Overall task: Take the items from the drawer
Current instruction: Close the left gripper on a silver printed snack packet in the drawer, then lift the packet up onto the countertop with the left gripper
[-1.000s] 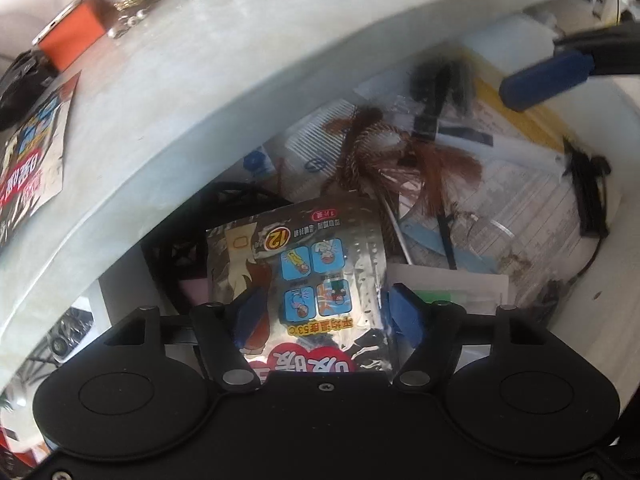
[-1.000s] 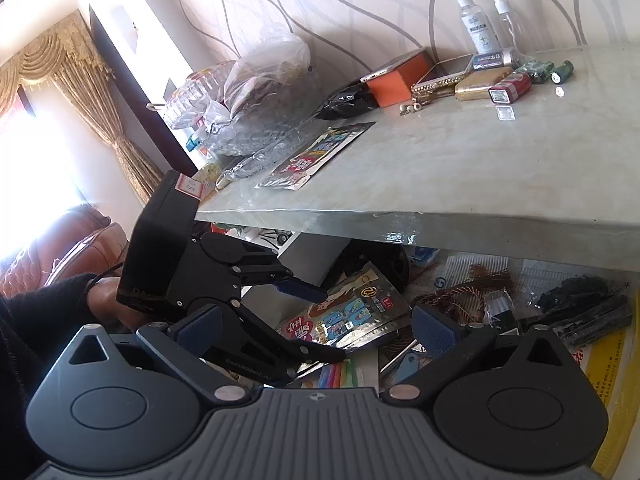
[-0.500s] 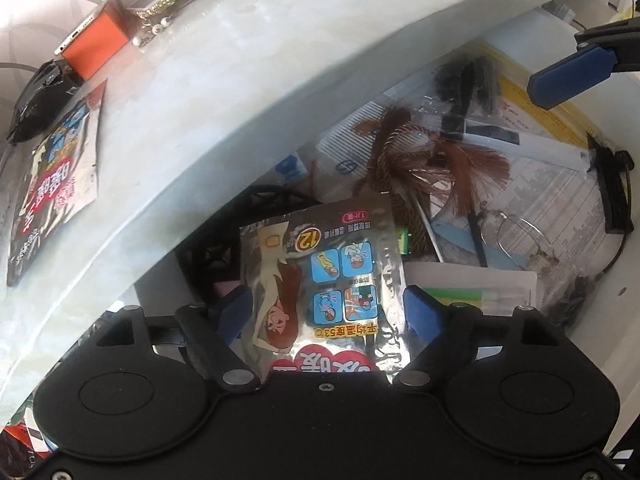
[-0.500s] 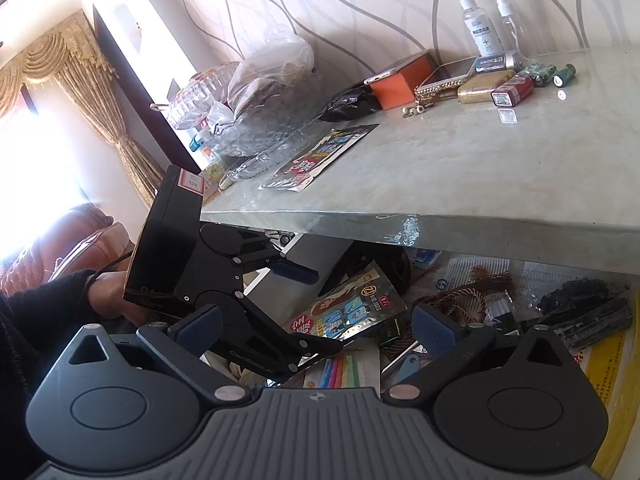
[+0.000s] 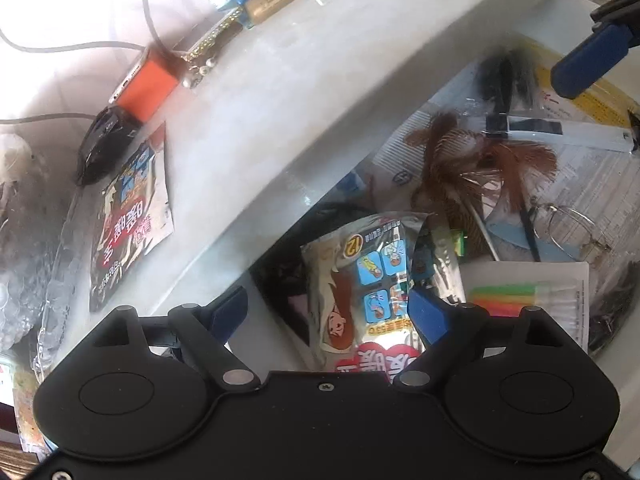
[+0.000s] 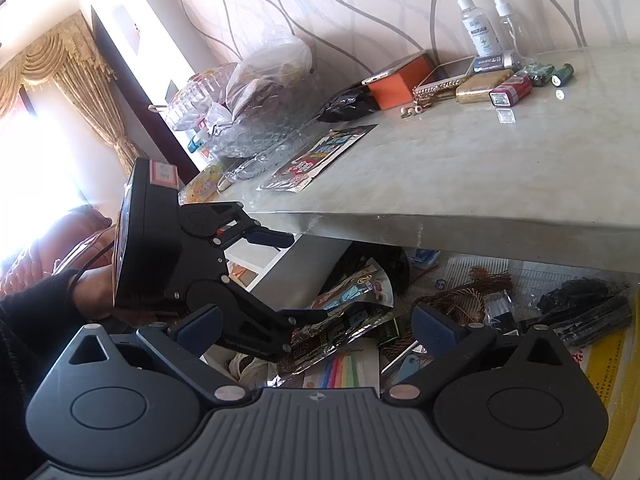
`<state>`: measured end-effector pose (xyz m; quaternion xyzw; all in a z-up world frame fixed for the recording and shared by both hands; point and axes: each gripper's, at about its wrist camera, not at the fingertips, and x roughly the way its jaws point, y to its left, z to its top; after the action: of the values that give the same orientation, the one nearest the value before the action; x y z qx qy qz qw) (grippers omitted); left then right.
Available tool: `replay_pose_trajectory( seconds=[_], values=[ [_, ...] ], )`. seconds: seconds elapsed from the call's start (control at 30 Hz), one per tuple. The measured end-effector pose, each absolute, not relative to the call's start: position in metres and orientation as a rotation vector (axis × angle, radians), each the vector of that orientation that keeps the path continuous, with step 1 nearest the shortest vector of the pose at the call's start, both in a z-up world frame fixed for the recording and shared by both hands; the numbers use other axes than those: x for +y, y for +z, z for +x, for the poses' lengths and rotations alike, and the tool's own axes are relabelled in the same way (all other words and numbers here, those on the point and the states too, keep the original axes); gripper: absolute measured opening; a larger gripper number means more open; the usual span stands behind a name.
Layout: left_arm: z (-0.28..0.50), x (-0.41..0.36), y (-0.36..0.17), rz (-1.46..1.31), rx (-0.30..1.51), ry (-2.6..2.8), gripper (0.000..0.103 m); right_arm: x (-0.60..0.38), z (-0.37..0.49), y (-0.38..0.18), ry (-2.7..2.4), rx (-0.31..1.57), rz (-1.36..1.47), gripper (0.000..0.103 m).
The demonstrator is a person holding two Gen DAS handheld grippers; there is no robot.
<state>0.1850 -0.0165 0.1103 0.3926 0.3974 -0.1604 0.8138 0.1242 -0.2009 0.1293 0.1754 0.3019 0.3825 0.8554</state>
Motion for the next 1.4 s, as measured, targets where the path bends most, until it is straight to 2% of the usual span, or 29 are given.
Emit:
replay_pose_trajectory(
  seconds=[0.27, 0.87, 1.03, 1.13, 1.2, 1.3, 1.37, 1.4],
  values=[
    [0.172, -0.028, 0.110, 0.945, 0.756, -0.276, 0.089, -0.201, 0.124, 0.129, 0.804, 0.633, 0.368, 0.103],
    [0.178, -0.028, 0.086, 0.890, 0.888, -0.334, 0.089, -0.202, 0.125, 0.129, 0.790, 0.633, 0.373, 0.103],
    [0.183, -0.024, 0.088, 0.942, 0.896, -0.278, 0.092, -0.201, 0.125, 0.129, 0.798, 0.629, 0.375, 0.103],
    [0.187, -0.019, 0.081, 1.032, 0.843, -0.168, 0.084, -0.201, 0.125, 0.129, 0.799, 0.628, 0.375, 0.103],
    [0.190, -0.015, 0.081, 1.008, 0.845, -0.164, 0.065, -0.201, 0.125, 0.129, 0.800, 0.626, 0.375, 0.103],
    [0.193, -0.012, 0.086, 0.913, 0.876, -0.222, 0.044, -0.201, 0.125, 0.129, 0.800, 0.625, 0.376, 0.103],
    [0.192, -0.013, 0.085, 0.901, 0.875, -0.248, 0.034, -0.201, 0.124, 0.129, 0.798, 0.624, 0.377, 0.103],
    [0.191, -0.014, 0.084, 0.908, 0.871, -0.256, 0.021, -0.203, 0.124, 0.131, 0.797, 0.623, 0.378, 0.103]
  ],
)
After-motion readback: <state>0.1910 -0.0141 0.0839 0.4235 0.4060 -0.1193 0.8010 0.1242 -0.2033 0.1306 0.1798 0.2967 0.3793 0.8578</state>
